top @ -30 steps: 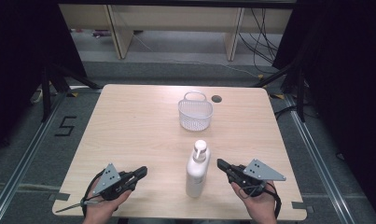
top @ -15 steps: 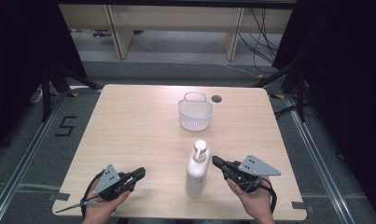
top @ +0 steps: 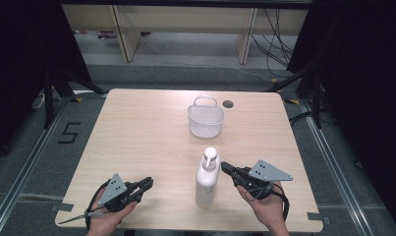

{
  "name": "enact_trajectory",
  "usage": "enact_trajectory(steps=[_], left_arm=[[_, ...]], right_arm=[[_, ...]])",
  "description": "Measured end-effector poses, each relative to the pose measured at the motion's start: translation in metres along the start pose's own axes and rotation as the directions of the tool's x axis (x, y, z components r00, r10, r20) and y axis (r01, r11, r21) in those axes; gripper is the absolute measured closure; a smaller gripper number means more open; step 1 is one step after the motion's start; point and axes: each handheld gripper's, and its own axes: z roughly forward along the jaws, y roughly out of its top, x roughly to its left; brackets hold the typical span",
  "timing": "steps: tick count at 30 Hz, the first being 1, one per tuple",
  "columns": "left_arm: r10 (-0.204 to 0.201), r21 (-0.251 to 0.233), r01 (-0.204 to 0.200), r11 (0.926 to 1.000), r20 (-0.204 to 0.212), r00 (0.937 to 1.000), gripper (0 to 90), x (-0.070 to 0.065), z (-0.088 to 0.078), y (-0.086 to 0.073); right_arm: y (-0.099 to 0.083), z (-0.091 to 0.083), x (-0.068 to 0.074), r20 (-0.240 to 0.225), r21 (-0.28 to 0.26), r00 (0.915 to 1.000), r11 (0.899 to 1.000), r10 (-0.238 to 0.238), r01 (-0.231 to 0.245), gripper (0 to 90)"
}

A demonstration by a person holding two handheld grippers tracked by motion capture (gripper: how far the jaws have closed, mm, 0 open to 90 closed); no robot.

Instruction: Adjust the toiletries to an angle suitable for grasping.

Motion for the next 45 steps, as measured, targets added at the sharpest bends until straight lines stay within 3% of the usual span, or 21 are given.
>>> enact_trajectory(steps=[1, 4, 7, 9, 12, 13, 15, 16, 21, 27, 28, 29, 30, 31, 35, 40, 42, 45], left_arm=[[0.004, 0.009, -0.004, 1.0000, 0.002, 1.0000, 82.3, -0.003, 0.000, 0.002], [0.013, 0.006, -0.014, 0.9999, 0.023, 0.9997, 82.1, -0.007, 0.002, 0.005], [0.022, 0.006, -0.022, 0.9997, 0.033, 0.9992, 82.0, -0.010, 0.004, 0.007], [0.023, 0.009, -0.023, 0.9997, 0.037, 0.9991, 81.9, -0.011, 0.004, 0.007], [0.021, -0.002, -0.021, 0.9998, 0.048, 0.9986, 81.9, -0.011, 0.006, 0.006], [0.023, 0.000, -0.023, 0.9997, 0.046, 0.9987, 81.9, -0.011, 0.006, 0.006], [0.022, -0.001, -0.022, 0.9998, 0.047, 0.9987, 81.8, -0.011, 0.006, 0.006], [0.024, -0.002, -0.024, 0.9997, 0.047, 0.9986, 81.8, -0.011, 0.006, 0.007], [0.028, 0.012, -0.028, 0.9995, 0.044, 0.9986, 81.7, -0.012, 0.007, 0.008], [0.038, 0.004, -0.038, 0.9993, 0.059, 0.9976, 81.6, -0.012, 0.010, 0.009], [0.038, 0.004, -0.038, 0.9993, 0.059, 0.9976, 81.6, -0.012, 0.010, 0.009], [0.039, 0.003, -0.039, 0.9992, 0.059, 0.9975, 81.6, -0.012, 0.010, 0.009], [0.039, 0.003, -0.039, 0.9992, 0.059, 0.9975, 81.6, -0.012, 0.010, 0.009], [0.039, 0.002, -0.040, 0.9992, 0.059, 0.9975, 81.6, -0.011, 0.011, 0.010], [0.045, 0.012, -0.046, 0.9989, 0.052, 0.9976, 81.4, -0.010, 0.011, 0.012], [0.047, 0.010, -0.047, 0.9988, 0.051, 0.9976, 81.4, -0.009, 0.012, 0.014], [0.042, 0.008, -0.042, 0.9991, 0.054, 0.9976, 81.5, -0.009, 0.013, 0.014], [0.048, 0.014, -0.049, 0.9987, 0.056, 0.9973, 81.5, -0.009, 0.013, 0.013]], right_arm=[[0.000, 0.000, 0.002, -0.019, 0.022, 0.9989, 0.999, 0.042, -0.042, 90.0], [0.001, 0.003, -0.001, -0.030, 0.016, 0.9994, 1.000, 0.019, -0.018, 90.0], [0.001, 0.005, -0.002, -0.030, 0.032, 0.9986, 0.999, 0.043, -0.042, 90.0], [0.002, 0.008, -0.006, -0.034, 0.010, 0.9994, 1.000, 0.006, -0.006, 90.0], [0.003, 0.010, -0.004, -0.053, 0.041, 0.9977, 0.998, 0.043, -0.040, 90.0], [0.003, 0.012, -0.007, -0.048, 0.014, 0.9989, 1.000, 0.005, -0.004, 90.0], [0.003, 0.013, -0.007, -0.063, 0.030, 0.9977, 0.999, 0.025, -0.023, 90.0], [0.003, 0.015, -0.009, -0.057, 0.015, 0.9984, 1.000, -0.004, 0.005, 90.0], [0.003, 0.019, -0.008, -0.085, 0.035, 0.9958, 0.999, 0.034, -0.031, 90.0], [0.003, 0.025, -0.009, -0.103, 0.042, 0.9942, 0.999, 0.033, -0.028, 90.0], [0.003, 0.026, -0.010, -0.096, 0.031, 0.9954, 1.000, 0.005, -0.002, 90.0], [0.003, 0.028, -0.009, -0.120, 0.042, 0.9922, 0.999, 0.035, -0.030, 90.0], [0.003, 0.028, -0.008, -0.114, 0.052, 0.9924, 0.998, 0.046, -0.041, 90.0], [0.003, 0.030, -0.010, -0.106, 0.030, 0.9944, 1.000, 0.001, 0.003, 90.0], [0.002, 0.034, -0.008, -0.134, 0.046, 0.9909, 0.999, 0.018, -0.012, 89.7], [0.002, 0.039, -0.009, -0.143, 0.048, 0.9898, 0.999, -0.004, 0.011, 89.3], [0.002, 0.041, -0.007, -0.162, 0.057, 0.9866, 0.998, 0.018, -0.008, 89.3], [0.002, 0.044, -0.009, -0.158, 0.035, 0.9874, 0.999, -0.012, 0.017, 89.8]])
